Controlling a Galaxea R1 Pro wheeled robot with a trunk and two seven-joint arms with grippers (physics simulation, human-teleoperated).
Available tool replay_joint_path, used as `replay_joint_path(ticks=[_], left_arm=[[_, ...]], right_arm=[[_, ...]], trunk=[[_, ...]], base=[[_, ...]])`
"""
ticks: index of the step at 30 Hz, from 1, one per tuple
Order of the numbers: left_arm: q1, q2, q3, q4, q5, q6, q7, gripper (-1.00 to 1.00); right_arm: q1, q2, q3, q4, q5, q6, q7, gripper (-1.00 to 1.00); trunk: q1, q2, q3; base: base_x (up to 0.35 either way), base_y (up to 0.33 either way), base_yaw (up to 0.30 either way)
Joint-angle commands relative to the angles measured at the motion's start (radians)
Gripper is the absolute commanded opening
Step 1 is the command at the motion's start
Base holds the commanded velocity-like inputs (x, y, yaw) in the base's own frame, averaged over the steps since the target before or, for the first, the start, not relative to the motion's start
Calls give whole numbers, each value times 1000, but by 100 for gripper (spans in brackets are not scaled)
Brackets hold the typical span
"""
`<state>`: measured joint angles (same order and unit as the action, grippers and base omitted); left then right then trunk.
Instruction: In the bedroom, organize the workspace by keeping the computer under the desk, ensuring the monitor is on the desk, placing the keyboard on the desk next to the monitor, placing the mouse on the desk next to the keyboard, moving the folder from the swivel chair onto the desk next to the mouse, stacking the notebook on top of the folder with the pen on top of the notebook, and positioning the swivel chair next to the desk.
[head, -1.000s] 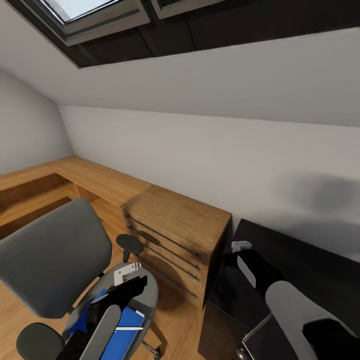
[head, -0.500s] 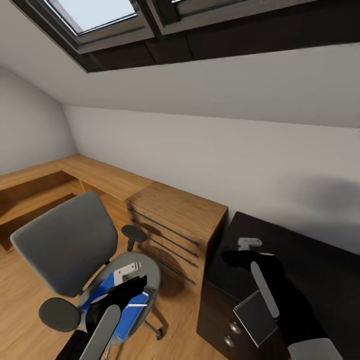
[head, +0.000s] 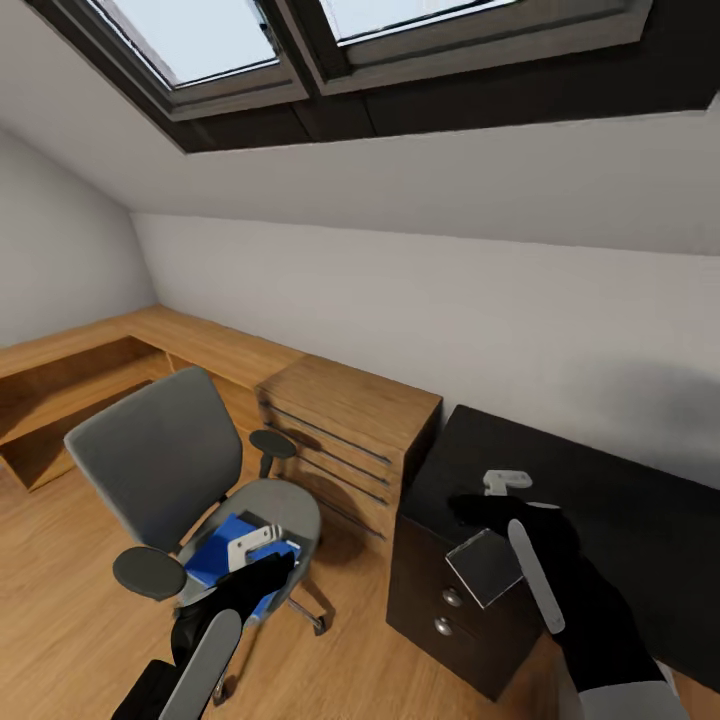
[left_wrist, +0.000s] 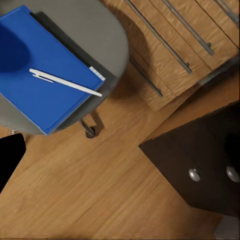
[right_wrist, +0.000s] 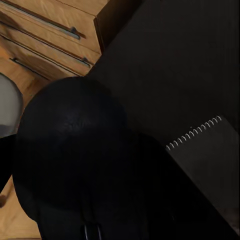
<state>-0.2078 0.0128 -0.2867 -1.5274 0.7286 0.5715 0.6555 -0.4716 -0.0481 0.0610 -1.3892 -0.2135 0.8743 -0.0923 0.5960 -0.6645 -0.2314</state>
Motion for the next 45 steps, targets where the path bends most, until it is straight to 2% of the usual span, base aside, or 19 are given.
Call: replay_joint_path(ticks=[1,4,8,13,19,23,24,25,28,30,36,40,41,45], left_arm=[[-1,1,-2,-2,9,1,10,100],[-1,1,-2,-1,9,3,10,100],[-1,1,-2,-1,10,4,10,100],[-1,1,-5,5,8,3,10,100],[4,1,-9,106,2,-10,9,100],[75,6,-11,139,-17,-90,3,100],[115,18,-13,145,-35,-161,0,100],[154,50,-45,154,-64,-262,-5,100],[176,71,-83,188,-71,-300,-3,100],[183,76,-91,212,-73,-319,-3,100],[193,84,-118,350,-77,-455,-3,100],[194,85,-126,372,-77,-472,-2,100],[194,84,-130,411,-77,-477,-2,100],[194,81,-132,469,-79,-479,-2,100]], right_arm=[[-1,-1,2,-1,-14,2,-13,-100],[-1,-2,-4,0,-14,1,-13,-100],[-1,-1,-36,1,-14,-1,-12,-100],[-1,-1,-47,2,-14,-1,-12,-100],[-1,-1,-49,3,-13,0,-13,-100],[-1,0,-49,2,-13,1,-13,-100],[0,0,-49,1,-14,1,-13,-100],[4,0,-49,-1,-14,2,-14,-100],[5,0,-49,-2,-12,3,-14,-100],[5,0,-49,-2,-11,3,-14,-100],[5,1,-49,-17,-7,6,-15,-100],[5,0,-49,-20,-6,6,-15,-100],[5,-1,-50,-18,-5,6,-15,-100],[5,-1,-50,-15,-4,5,-15,-100]], trunk=[[0,-1,-1],[0,-1,1],[0,-1,4],[0,-1,7],[0,-1,11],[0,-1,13],[0,-1,14],[0,-1,14],[0,-1,15],[0,-1,15],[0,-1,15],[0,-1,15],[0,-1,15],[0,-1,16]], base=[[-312,0,-254],[-167,0,-264],[-39,0,-269],[-9,0,-270],[-1,0,-270],[0,0,-270],[0,0,-270],[0,0,-235],[0,0,-124],[0,0,-59],[0,0,-16],[0,0,-2],[0,0,0],[0,0,-50]])
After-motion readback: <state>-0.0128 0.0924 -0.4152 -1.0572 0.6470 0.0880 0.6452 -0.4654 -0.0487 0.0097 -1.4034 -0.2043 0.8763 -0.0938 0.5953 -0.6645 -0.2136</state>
